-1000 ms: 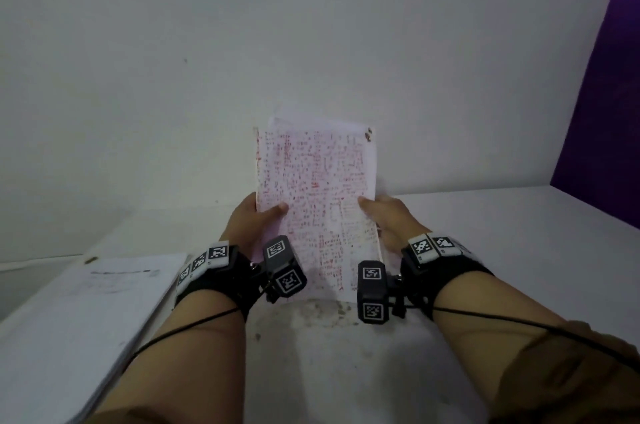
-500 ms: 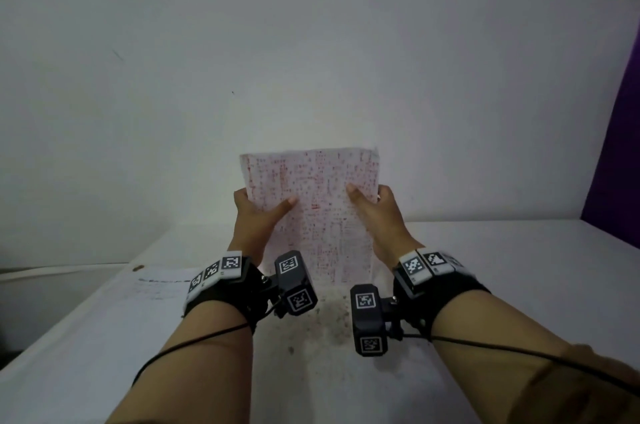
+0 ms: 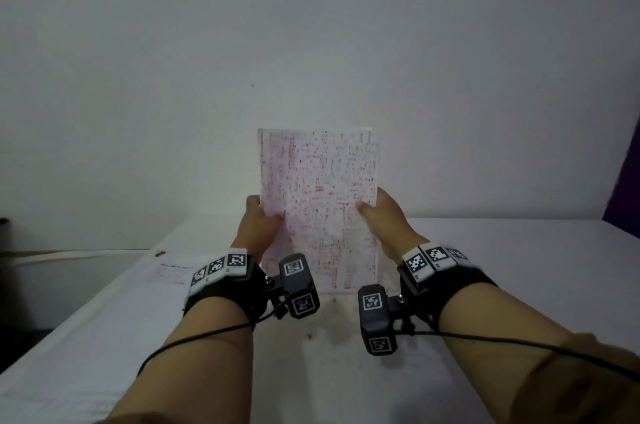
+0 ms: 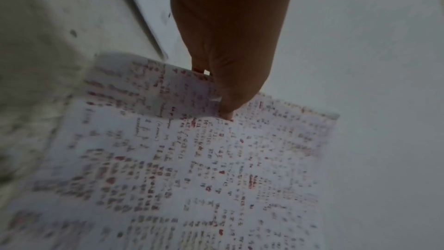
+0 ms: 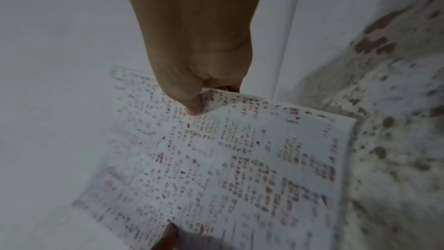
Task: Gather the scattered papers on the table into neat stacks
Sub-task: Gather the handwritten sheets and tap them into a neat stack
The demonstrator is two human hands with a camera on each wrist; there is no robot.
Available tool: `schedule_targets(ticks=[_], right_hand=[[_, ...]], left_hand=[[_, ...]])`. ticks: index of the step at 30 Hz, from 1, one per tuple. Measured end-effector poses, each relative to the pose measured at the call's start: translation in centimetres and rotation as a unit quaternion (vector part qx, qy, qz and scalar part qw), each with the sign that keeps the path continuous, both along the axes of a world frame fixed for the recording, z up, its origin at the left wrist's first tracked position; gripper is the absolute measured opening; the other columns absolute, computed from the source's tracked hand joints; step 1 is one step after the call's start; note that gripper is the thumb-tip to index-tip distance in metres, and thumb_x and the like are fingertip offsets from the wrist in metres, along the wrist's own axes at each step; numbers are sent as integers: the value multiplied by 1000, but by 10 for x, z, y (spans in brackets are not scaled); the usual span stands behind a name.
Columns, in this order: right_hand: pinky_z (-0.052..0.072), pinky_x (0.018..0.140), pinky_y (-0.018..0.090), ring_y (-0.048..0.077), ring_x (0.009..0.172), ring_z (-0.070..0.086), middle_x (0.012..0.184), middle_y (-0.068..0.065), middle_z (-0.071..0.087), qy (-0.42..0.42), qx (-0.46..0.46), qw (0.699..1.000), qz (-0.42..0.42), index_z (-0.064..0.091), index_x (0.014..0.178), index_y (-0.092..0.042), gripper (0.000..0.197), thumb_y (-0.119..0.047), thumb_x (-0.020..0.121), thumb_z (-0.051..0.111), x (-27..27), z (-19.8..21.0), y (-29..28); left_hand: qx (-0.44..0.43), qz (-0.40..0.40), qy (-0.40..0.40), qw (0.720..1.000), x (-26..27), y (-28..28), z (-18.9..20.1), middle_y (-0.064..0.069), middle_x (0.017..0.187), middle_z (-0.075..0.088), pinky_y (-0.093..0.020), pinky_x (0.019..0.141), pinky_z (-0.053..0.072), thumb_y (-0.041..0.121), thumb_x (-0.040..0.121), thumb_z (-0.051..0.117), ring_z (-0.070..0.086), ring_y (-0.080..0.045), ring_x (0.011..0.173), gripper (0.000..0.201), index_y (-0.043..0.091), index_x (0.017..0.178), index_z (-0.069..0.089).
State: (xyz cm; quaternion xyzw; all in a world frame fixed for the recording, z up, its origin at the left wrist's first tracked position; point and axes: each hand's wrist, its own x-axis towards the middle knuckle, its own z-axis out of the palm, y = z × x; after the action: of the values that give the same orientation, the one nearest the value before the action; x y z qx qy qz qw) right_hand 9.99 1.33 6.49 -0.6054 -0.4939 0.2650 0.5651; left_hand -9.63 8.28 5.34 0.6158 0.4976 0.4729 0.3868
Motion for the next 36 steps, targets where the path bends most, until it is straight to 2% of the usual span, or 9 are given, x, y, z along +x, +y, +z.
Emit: schedule_targets(ticks=[3, 6, 11, 16, 21, 25, 29, 33, 36], right_hand=[[48, 102, 44, 24, 115, 59, 129, 3, 62, 3, -7, 1000, 25, 56, 130, -14, 35, -16, 96, 48, -29, 9, 10], [50, 99, 44, 26, 106, 61, 114, 5, 64, 54, -60, 993, 82, 60, 116, -10, 25, -10, 98, 43, -74, 10, 19], [56, 69, 38, 32, 84, 65, 93, 16, 62, 134, -181, 963, 145, 57, 98, -3, 24, 1, 94, 35, -147, -12, 42], [53, 84, 50, 37, 94, 63, 121, 30, 61, 147, -249, 935, 206, 53, 119, 10, 32, 4, 91, 39, -209, -44, 58], [58, 51, 38, 31, 64, 63, 97, 22, 62, 104, -301, 920, 227, 50, 117, 6, 26, 2, 93, 41, -236, -70, 67], [38, 39, 17, 18, 37, 46, 63, 11, 50, 51, -353, 917, 181, 49, 85, -5, 14, -4, 94, 39, -241, -80, 71], [42, 47, 25, 20, 43, 44, 63, 12, 46, 27, -329, 938, 105, 47, 77, -4, 14, -5, 91, 44, -228, -83, 79], [52, 42, 30, 24, 55, 52, 76, 13, 46, 62, -326, 938, 98, 47, 109, -3, 17, -8, 95, 40, -220, -83, 79], [52, 45, 35, 27, 57, 52, 76, 16, 48, 72, -337, 933, 107, 48, 105, 1, 17, -6, 95, 37, -215, -80, 77]], left_hand=[[11, 53, 37, 998, -38, 13, 12, -15, 119, 63, -47, 93, 53, 21, 86, 61, 63, -33, 104, 41, 11, 122, 44], [11, 82, 68, 994, -82, 18, 13, -13, 108, 66, -29, 78, 57, 9, 87, 51, 64, -32, 90, 33, 11, 120, 48], [-8, 170, 207, 963, -156, 19, 1, -20, 131, 57, -36, 98, 42, 3, 89, 43, 54, -36, 119, 46, 7, 133, 49], [-42, 206, 286, 935, -224, 24, -28, -19, 138, 53, -34, 103, 39, 8, 93, 42, 50, -35, 126, 43, 9, 136, 49], [-65, 217, 321, 920, -261, 34, -54, -16, 146, 45, -33, 112, 31, 14, 96, 42, 42, -31, 135, 46, 8, 142, 43], [-96, 235, 349, 902, -274, 43, -71, -12, 144, 48, -35, 111, 34, 12, 93, 44, 44, -30, 133, 45, 12, 138, 49], [-141, 241, 379, 883, -273, 45, -82, -12, 143, 48, -37, 109, 37, 24, 91, 51, 45, -31, 132, 45, 13, 134, 53], [-207, 241, 431, 844, -263, 42, -89, -15, 130, 56, -35, 98, 43, 53, 78, 64, 54, -32, 120, 62, 9, 122, 58], [-229, 201, 428, 851, -256, 44, -89, -14, 117, 65, -32, 81, 46, 50, 70, 76, 61, -30, 109, 60, 5, 107, 63]])
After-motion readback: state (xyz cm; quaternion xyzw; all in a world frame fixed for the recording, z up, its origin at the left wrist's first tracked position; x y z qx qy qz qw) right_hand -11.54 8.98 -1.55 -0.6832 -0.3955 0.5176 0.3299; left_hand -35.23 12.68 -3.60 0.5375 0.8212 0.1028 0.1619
